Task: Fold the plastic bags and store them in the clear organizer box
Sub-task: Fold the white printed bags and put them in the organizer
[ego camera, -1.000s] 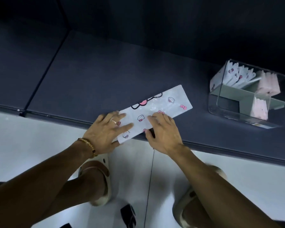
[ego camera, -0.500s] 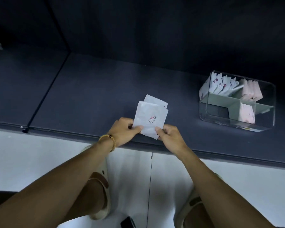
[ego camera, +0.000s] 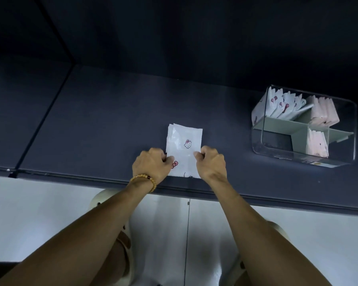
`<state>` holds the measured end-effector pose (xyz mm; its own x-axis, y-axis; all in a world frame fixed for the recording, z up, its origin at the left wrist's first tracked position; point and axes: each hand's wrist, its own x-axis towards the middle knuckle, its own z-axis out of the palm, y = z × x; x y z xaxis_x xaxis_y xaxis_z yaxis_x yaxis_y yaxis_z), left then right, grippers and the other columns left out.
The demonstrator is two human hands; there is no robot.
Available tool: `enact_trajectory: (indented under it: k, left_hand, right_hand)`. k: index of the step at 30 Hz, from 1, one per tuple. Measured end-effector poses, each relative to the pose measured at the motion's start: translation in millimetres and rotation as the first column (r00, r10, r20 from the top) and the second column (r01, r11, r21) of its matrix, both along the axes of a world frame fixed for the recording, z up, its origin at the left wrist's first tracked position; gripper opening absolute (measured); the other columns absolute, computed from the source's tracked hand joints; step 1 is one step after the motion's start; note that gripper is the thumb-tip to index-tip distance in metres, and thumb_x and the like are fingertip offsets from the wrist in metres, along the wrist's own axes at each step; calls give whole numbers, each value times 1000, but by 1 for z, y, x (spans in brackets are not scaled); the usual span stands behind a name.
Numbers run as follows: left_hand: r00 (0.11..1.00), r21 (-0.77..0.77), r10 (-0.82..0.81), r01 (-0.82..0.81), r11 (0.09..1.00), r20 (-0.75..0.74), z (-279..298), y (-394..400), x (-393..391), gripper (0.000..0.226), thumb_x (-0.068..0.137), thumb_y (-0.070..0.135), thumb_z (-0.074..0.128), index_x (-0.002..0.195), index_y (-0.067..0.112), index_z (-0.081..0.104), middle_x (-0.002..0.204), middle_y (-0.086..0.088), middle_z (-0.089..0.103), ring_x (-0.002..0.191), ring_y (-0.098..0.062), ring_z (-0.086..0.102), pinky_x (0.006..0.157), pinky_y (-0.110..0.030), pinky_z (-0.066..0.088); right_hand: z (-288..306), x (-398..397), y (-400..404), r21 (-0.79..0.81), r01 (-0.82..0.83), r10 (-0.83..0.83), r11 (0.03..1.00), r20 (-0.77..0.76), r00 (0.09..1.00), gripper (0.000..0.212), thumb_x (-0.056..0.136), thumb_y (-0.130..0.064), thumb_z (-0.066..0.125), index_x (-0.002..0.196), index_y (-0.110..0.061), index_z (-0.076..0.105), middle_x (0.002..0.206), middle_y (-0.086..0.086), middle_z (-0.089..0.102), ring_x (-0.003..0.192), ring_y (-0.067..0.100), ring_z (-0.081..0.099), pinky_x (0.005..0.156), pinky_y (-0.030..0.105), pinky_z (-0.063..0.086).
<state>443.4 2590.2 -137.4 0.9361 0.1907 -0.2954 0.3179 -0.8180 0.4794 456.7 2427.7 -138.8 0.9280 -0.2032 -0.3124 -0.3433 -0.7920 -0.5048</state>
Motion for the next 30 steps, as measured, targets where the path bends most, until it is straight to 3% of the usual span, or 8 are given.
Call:
enact_trajectory:
  k: [4, 6, 10, 14, 18, 21, 26, 30]
  left_hand:
    - [951, 268, -210, 146, 952, 225, 3, -1, 6, 42, 63, 44, 67, 93, 18, 53, 95, 0, 55, 89, -25, 51, 71, -34, 44]
    - [781, 403, -517, 373, 835, 349, 1, 1, 15, 55, 63, 40, 66, 113, 19, 55, 125, -6, 51, 121, -32, 41, 96, -46, 39]
    - [676, 537, -709, 530, 657, 200, -5, 4, 27, 58, 84, 46, 50, 135, 17, 48, 147, -10, 37, 140, -36, 20, 116, -50, 15]
    - [849, 456, -514, 413, 788, 119, -9, 2, 11, 59, 87, 52, 47, 130, 11, 47, 126, -11, 45, 114, -29, 46, 88, -40, 45]
    - [852, 431, -446, 306, 849, 275, -3, -4, -3, 41, 79, 47, 62, 98, 10, 65, 98, -10, 52, 86, -28, 51, 58, -33, 45]
    - [855, 469, -400, 219, 855, 331, 2, 4, -6, 36, 68, 43, 73, 87, 12, 69, 91, -9, 51, 82, -30, 47, 65, -38, 43]
    - [452, 520, -861, 689, 504, 234, -2, -24, 20, 57, 81, 15, 57, 136, 13, 45, 144, -5, 43, 137, -22, 31, 113, -35, 23]
    - [416, 493, -909, 792, 359, -6, -23, -27, 34, 67, 96, 20, 36, 150, 12, -2, 159, -2, 4, 146, -12, -1, 118, -29, -2]
  right_hand:
    - [-1, 14, -2, -145, -76, 77, 986, 2, 997, 31, 96, -38, 50, 72, -19, 42, 79, 6, 58, 79, 30, 56, 61, 32, 41]
    - [1, 20, -5, -231, -137, 150, 963, 38, 988, 24, 94, -38, 53, 79, -20, 49, 82, 8, 61, 80, 32, 59, 62, 31, 41]
    - [5, 24, -16, -293, -240, 281, 926, 109, 953, 22, 95, -36, 52, 106, -18, 56, 99, 10, 64, 90, 34, 61, 66, 32, 42]
    - [5, -14, -15, -411, -127, 306, 903, 406, 861, 41, 92, -30, 53, 124, -4, 55, 115, 14, 58, 101, 33, 54, 80, 44, 44]
    - [-20, -56, -10, -409, -294, 403, 864, 213, 890, 60, 97, -38, 40, 144, 0, 36, 152, 17, 33, 142, 30, 28, 114, 49, 22]
    - [-29, -55, -14, -376, -323, 415, 868, 194, 889, 63, 100, -40, 34, 149, -1, 25, 157, 15, 19, 147, 27, 15, 117, 47, 11]
    - [-33, -50, -20, -406, -378, 472, 832, 160, 867, 67, 100, -46, 26, 151, -4, 18, 159, 12, 13, 148, 23, 9, 119, 42, 4]
    - [-34, -49, -22, -403, -386, 475, 830, 145, 868, 72, 98, -52, 18, 152, -6, 8, 160, 11, 9, 148, 21, 6, 119, 39, 1]
